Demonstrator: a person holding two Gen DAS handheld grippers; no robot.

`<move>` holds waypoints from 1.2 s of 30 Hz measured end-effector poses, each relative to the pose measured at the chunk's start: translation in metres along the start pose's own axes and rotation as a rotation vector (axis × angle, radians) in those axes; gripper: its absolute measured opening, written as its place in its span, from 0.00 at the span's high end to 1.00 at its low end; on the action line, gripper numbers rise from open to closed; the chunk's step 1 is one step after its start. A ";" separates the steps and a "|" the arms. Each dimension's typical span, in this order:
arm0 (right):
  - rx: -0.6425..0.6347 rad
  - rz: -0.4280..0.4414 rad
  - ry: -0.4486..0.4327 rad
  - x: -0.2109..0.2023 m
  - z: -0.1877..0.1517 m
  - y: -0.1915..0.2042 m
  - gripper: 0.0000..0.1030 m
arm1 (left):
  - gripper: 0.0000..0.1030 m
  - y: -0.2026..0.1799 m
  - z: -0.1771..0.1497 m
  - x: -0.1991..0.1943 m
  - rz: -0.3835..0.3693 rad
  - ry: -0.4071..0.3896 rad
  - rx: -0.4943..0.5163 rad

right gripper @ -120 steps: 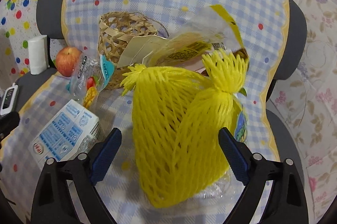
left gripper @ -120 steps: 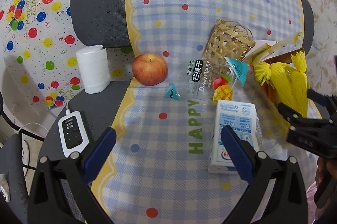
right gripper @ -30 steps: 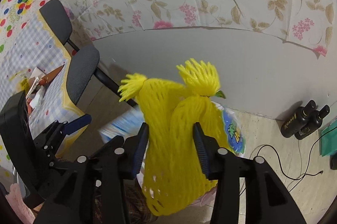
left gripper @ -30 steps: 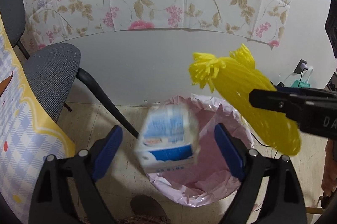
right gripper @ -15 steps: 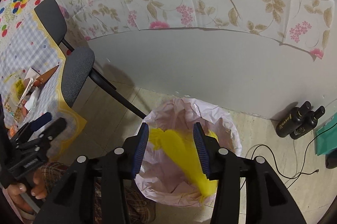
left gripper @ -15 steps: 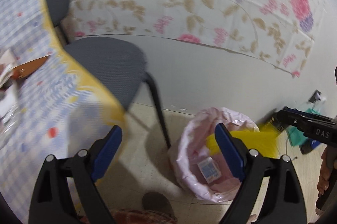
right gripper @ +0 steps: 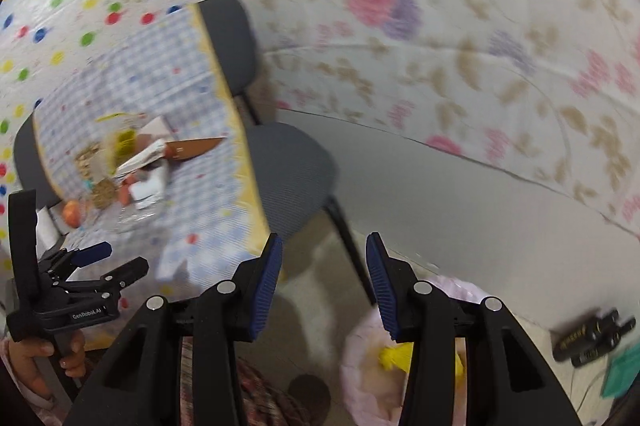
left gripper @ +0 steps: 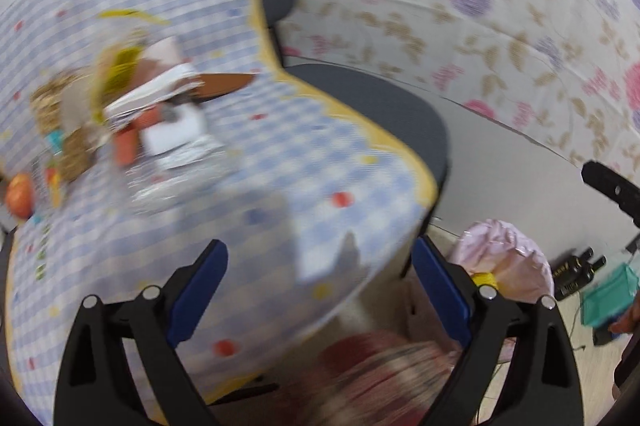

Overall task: Collect trash
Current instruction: 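Return both tools to the chair and reach toward the snack bag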

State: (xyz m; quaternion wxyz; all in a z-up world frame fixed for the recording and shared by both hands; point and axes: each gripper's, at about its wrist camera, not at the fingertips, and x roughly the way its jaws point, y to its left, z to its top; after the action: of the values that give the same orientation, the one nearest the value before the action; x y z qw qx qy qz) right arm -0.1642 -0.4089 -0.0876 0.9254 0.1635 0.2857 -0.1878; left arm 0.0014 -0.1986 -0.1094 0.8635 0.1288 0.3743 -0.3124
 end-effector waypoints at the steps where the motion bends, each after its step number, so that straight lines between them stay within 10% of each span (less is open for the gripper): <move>1: -0.024 0.012 0.008 0.005 0.004 0.013 0.56 | 0.12 0.010 -0.002 -0.004 0.022 -0.005 -0.009; 17: -0.252 0.242 0.084 0.092 0.062 0.199 0.56 | 0.15 0.206 0.001 -0.014 0.397 0.003 -0.309; 32: -0.253 0.245 0.155 0.167 0.072 0.235 0.56 | 0.15 0.268 0.057 0.085 0.563 0.118 -0.356; 36: -0.253 0.250 0.163 0.170 0.070 0.240 0.56 | 0.41 0.278 0.056 0.087 0.590 0.172 -0.348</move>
State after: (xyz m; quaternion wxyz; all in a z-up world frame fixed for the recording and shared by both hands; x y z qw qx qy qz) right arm 0.1045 -0.2709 -0.0859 0.9285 0.0948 0.3585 -0.0200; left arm 0.2556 -0.0489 -0.1372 0.8909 0.1084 0.4400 0.0310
